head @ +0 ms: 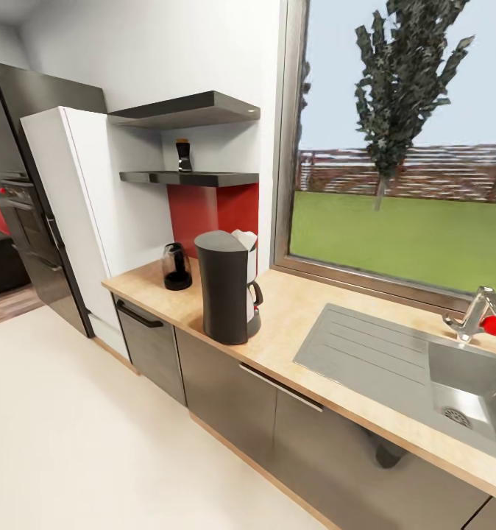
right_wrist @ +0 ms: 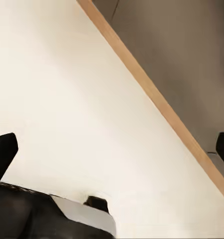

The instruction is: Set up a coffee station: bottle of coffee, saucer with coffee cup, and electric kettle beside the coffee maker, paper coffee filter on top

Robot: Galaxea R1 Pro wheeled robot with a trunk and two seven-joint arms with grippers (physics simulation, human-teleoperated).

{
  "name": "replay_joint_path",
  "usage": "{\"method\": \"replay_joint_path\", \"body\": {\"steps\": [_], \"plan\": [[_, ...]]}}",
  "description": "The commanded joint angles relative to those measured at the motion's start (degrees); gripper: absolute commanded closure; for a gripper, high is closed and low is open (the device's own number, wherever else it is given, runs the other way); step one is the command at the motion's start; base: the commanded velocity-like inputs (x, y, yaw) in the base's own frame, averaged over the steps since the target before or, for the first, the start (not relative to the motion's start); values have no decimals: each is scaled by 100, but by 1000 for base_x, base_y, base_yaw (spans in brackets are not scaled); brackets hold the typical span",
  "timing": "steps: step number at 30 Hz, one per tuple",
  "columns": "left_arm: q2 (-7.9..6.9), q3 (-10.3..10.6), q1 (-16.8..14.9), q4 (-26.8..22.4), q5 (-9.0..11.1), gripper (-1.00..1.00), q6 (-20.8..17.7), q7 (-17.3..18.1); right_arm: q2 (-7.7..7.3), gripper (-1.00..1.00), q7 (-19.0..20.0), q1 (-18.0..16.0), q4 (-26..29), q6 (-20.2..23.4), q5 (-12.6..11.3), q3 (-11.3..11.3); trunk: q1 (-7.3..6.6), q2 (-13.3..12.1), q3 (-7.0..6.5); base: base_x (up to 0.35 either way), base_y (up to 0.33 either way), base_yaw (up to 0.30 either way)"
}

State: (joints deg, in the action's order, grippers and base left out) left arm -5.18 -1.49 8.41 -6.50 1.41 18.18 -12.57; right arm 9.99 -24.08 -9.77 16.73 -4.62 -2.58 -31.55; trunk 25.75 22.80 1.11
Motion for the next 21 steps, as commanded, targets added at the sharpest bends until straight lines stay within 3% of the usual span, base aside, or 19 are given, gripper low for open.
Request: {"method": "replay_joint_path", "body": {"steps": [1, 2, 5, 11, 13, 16, 21], "plan": [[16, -12, 3, -27, 16, -100, 14, 2, 0, -100, 306, -8, 7, 418, -526, -32, 4, 12, 11, 0, 0, 0], [59, -11, 3, -36, 18, -100, 16, 5, 0, -100, 478, -7, 15, 633, -937, -25, 4, 12, 11, 0, 0, 0], [125, -4, -3, -50, 19, -100, 21, 8, 0, -100, 628, -7, 11, 824, -1452, -22, 4, 12, 11, 0, 0, 0], [113, 7, -6, -53, -6, -100, 21, 9, 0, -100, 658, -7, -98, 842, -1656, -42, 4, 12, 11, 0, 0, -1], [113, 8, -6, -51, -12, -100, 20, 9, 0, -100, 659, -7, -172, 843, -1832, -35, 4, 12, 11, 0, 0, -23], [98, 16, -6, -30, -12, -100, 12, 9, 0, -100, 706, -7, -262, 839, -2573, -55, 4, 12, 11, 0, 5, -7], [90, 9, -6, -36, -8, -100, 16, 9, 0, -100, 724, -7, -271, 816, -2589, -46, 4, 12, -3, 0, 208, -137]]}}
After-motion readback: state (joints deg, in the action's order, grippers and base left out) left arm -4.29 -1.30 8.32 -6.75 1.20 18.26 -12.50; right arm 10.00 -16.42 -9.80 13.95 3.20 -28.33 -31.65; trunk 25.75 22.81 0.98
